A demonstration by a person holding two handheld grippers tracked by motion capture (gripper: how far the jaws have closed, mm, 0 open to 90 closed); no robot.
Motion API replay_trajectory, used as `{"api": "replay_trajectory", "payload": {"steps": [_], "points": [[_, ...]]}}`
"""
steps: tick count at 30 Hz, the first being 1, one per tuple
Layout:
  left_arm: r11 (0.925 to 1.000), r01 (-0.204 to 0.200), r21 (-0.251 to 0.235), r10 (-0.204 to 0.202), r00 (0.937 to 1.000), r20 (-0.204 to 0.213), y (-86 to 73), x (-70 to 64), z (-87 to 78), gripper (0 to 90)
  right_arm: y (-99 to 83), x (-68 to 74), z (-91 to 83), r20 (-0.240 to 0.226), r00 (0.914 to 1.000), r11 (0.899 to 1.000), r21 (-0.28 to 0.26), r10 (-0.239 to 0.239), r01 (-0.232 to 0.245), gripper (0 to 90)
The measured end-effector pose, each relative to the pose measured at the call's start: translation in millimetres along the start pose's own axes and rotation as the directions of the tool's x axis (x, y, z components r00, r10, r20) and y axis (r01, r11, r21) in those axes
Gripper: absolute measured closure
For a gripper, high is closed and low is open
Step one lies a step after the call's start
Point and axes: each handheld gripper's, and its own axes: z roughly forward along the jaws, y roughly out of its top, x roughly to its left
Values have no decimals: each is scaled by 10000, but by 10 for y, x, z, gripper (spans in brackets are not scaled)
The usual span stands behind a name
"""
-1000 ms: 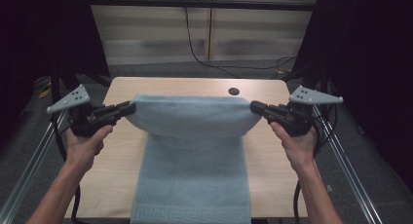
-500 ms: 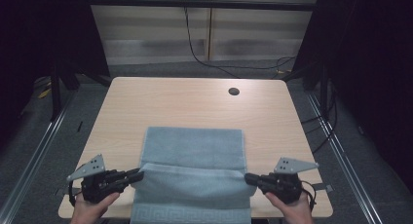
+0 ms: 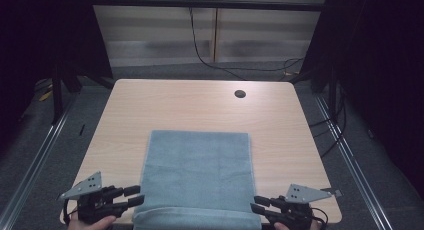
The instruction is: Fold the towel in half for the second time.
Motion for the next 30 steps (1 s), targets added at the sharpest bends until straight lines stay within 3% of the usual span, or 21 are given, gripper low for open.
{"api": "replay_trajectory", "payload": {"steps": [3,7,8,13,15,17,19,21,24,27,30], "points": [[9988,236,419,-221,9992,-346,51,249,213,572,59,-163,160,148,9999,9997,238,74,-77,655],[9928,603,1036,-556,9973,-483,147,557,532,561,187,-416,442,237,9996,9966,813,126,-145,637],[9913,668,1138,-589,9957,-717,172,619,603,561,228,-490,511,271,9994,9955,925,196,-221,633],[9865,657,1502,-513,9939,-975,268,816,866,562,443,-848,799,640,9977,9927,1169,227,-301,593],[9836,780,1625,-607,9922,-1090,281,879,952,567,508,-954,896,697,9969,9915,1218,377,-460,594],[9824,647,1752,-420,9906,-1300,269,931,1025,567,542,-1030,1001,877,9956,9900,1338,324,-440,603],[9831,795,1651,-601,9910,-1193,248,937,1044,576,523,-1075,1105,920,9952,9861,1592,322,-466,616],[9825,541,1783,-316,9915,-1263,224,876,1030,575,479,-1049,1176,1112,9938,9800,1973,51,-272,608],[9846,283,1727,-91,9938,-1111,143,791,971,590,453,-1011,1135,1064,9943,9782,2060,53,-273,621],[9854,297,1675,-154,9962,-856,77,721,914,617,420,-979,1066,1057,9944,9740,2248,47,-284,649],[9852,191,1701,-36,9958,-909,47,644,896,619,391,-955,1031,1048,9945,9744,2231,36,-271,649]]}}
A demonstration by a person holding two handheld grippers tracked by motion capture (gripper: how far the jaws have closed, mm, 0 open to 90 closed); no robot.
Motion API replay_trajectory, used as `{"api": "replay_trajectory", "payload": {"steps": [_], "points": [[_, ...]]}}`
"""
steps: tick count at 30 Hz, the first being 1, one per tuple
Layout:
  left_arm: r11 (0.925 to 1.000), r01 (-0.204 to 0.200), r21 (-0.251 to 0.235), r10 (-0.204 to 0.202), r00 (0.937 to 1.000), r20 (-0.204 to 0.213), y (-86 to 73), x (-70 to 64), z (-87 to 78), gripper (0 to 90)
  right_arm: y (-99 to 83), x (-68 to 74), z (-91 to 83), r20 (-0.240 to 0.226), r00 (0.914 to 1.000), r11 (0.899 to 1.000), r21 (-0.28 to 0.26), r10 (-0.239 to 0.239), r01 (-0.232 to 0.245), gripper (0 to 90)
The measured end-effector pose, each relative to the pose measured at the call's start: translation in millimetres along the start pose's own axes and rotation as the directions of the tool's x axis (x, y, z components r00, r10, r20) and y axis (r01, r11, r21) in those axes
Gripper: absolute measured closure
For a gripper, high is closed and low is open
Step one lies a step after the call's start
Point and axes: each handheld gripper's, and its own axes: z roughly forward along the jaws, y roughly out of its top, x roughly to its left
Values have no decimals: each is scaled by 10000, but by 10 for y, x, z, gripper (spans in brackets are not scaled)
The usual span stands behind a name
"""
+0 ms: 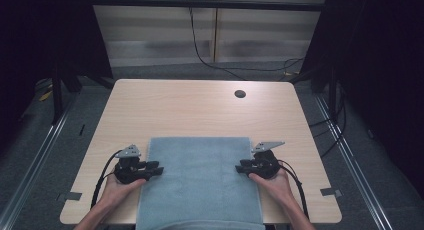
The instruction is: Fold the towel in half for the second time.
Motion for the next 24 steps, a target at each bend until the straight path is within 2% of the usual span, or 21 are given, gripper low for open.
{"api": "replay_trajectory", "payload": {"steps": [2,5,10,13,15,17,19,20,21,23,24], "points": [[9999,117,24,-118,9999,112,-23,-32,-16,619,-16,20,-19,-3,10000,10000,71,4,-4,648],[9999,-73,152,69,9997,250,-50,-88,-42,618,-65,72,-60,1,10000,10000,96,21,-21,648],[9999,57,140,-63,9989,473,-115,-165,-92,618,-158,173,-137,-9,10000,9999,140,-23,24,648],[9988,-306,377,287,9984,489,-151,-246,-141,618,-197,221,-157,-16,10000,9999,94,78,-78,648],[9982,-318,517,294,9984,476,-151,-276,-162,607,-215,283,-163,97,9999,9999,88,78,-79,641],[9975,-444,543,416,9977,527,-126,-269,-161,584,-211,310,-169,52,10000,9999,144,63,-64,621],[9989,-305,366,286,9982,527,-81,-225,-167,577,-193,290,-187,-78,9998,9998,120,167,-166,611],[9992,-265,311,252,9987,438,-51,-200,-177,574,-169,270,-206,29,9999,9999,28,120,-120,619],[9995,-253,173,248,9993,269,-18,-174,-192,573,-138,248,-232,224,9995,9997,-166,207,-203,619],[9999,-5,-170,9,9998,221,42,-94,-214,569,-69,178,-280,221,9987,9973,-588,452,-438,607],[9998,62,-194,-61,10000,75,77,-51,-218,564,-32,140,-295,269,9985,9962,-742,481,-460,602]]}}
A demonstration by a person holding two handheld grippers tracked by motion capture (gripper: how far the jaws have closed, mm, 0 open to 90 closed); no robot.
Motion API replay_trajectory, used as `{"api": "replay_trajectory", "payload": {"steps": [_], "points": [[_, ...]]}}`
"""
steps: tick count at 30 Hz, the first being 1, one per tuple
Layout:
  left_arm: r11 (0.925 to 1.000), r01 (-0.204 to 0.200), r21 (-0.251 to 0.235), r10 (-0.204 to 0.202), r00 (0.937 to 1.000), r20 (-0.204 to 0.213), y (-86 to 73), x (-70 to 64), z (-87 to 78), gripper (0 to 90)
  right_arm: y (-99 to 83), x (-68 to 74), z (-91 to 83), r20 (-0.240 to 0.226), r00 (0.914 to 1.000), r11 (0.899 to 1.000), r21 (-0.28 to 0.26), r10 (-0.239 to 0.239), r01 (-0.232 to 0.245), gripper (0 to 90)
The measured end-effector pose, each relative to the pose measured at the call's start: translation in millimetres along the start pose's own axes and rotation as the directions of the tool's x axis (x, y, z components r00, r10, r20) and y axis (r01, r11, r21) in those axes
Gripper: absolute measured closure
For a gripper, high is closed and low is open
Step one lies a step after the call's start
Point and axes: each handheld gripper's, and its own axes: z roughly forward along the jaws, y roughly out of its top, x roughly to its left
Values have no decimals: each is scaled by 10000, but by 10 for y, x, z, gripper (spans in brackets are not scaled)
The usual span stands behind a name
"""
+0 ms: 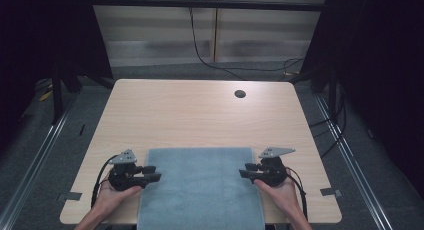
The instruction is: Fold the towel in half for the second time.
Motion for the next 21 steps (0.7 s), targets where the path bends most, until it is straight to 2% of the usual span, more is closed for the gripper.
{"api": "replay_trajectory", "payload": {"steps": [3,7,8,10,12,13,15,17,19,21], "points": [[9998,183,-113,-188,9987,-464,110,149,15,554,114,-112,11,156,9999,9997,-241,38,-34,582],[9991,315,-293,-336,9967,-743,277,334,84,512,246,-303,67,379,9993,9990,-436,67,-50,554],[9982,387,-468,-425,9958,-812,295,384,101,508,271,-350,83,395,9992,9988,-489,85,-66,551],[9976,505,-468,-558,9910,-1215,331,477,142,479,313,-453,125,398,9991,9984,-547,167,-145,541],[9936,664,-915,-802,9844,-1567,331,565,162,457,347,-538,181,569,9983,9985,-530,158,-128,530],[9901,928,-1055,-1086,9817,-1562,320,605,180,432,349,-581,211,517,9984,9981,-578,246,-216,526],[9893,1224,-790,-1335,9789,-1547,287,653,236,392,340,-648,279,523,9979,9985,-403,387,-366,508],[9926,1062,-588,-1137,9829,-1445,273,646,256,388,320,-678,334,344,9984,9986,-297,444,-434,501],[9946,852,-592,-922,9875,-1275,289,602,260,385,309,-674,385,360,9985,9989,-234,420,-412,500],[9971,674,-352,-714,9892,-1284,285,578,273,383,307,-666,427,201,9989,9990,-155,434,-431,498]]}}
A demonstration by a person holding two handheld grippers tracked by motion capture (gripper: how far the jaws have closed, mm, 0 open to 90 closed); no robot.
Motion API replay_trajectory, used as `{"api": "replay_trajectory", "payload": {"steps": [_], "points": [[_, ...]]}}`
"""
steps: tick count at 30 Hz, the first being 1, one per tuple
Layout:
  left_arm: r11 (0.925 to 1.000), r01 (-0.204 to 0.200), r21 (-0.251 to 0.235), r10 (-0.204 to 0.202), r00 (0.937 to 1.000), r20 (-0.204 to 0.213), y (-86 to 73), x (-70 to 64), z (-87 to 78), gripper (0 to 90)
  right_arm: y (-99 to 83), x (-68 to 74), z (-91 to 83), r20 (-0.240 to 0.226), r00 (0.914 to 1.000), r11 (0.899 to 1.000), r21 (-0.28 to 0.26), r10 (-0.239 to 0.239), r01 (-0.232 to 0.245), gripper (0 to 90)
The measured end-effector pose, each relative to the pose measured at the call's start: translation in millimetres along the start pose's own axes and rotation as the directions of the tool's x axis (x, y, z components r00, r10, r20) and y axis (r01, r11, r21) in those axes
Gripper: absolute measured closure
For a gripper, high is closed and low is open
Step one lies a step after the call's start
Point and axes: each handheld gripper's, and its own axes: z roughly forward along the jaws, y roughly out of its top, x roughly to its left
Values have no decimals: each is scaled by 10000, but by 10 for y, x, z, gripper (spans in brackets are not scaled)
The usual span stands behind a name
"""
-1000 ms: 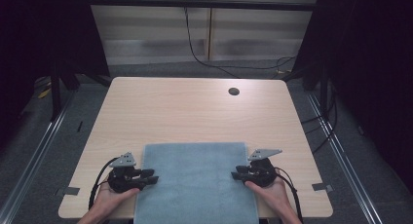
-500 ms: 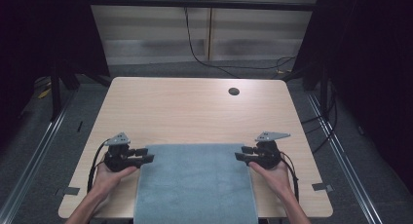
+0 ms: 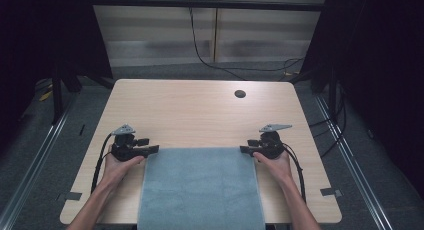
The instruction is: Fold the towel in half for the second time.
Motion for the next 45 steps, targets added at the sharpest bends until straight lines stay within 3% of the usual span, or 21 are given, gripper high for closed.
{"api": "replay_trajectory", "payload": {"steps": [4,6,8,11,14,16,22,25,29,33,39,45], "points": [[9995,-224,207,224,9997,19,-43,17,-14,434,-24,12,26,353,9993,9997,227,-142,134,498],[9998,-37,205,30,9993,362,-72,25,-31,431,-51,22,31,467,9988,9994,302,-152,138,510],[9983,-356,470,348,9992,171,-94,-2,-10,447,-65,44,38,508,9980,9986,388,-373,354,528],[9979,-434,486,415,9984,394,-114,-23,45,521,-69,43,38,541,9979,9988,376,-343,323,653],[9988,-65,490,30,9975,708,-135,-51,65,705,-83,63,40,250,9990,9988,334,-373,365,800],[9975,-412,573,366,9962,785,-142,-82,62,779,-79,81,35,143,9992,9988,322,-384,380,844],[9998,-166,146,149,9944,1042,-103,-58,-48,815,-47,94,-51,-140,9998,9999,-107,-136,135,861],[9994,-258,-230,282,9932,1131,4,-58,-112,816,28,134,-155,-322,9994,9976,-682,-103,80,864],[9962,-84,-863,181,9935,1120,190,-39,-149,817,172,101,-258,-270,9996,9939,-1103,-129,99,866],[9960,-533,-723,603,9932,992,386,-52,-127,819,308,44,-354,-151,9998,9904,-1377,-119,97,866],[9918,-675,-1082,784,9919,999,677,-49,-162,820,521,-7,-500,-165,9995,9826,-1843,-267,232,866],[9877,-887,-1284,1006,9909,890,973,-62,-174,820,792,-63,-618,146,9993,9776,-2074,-339,362,866]]}}
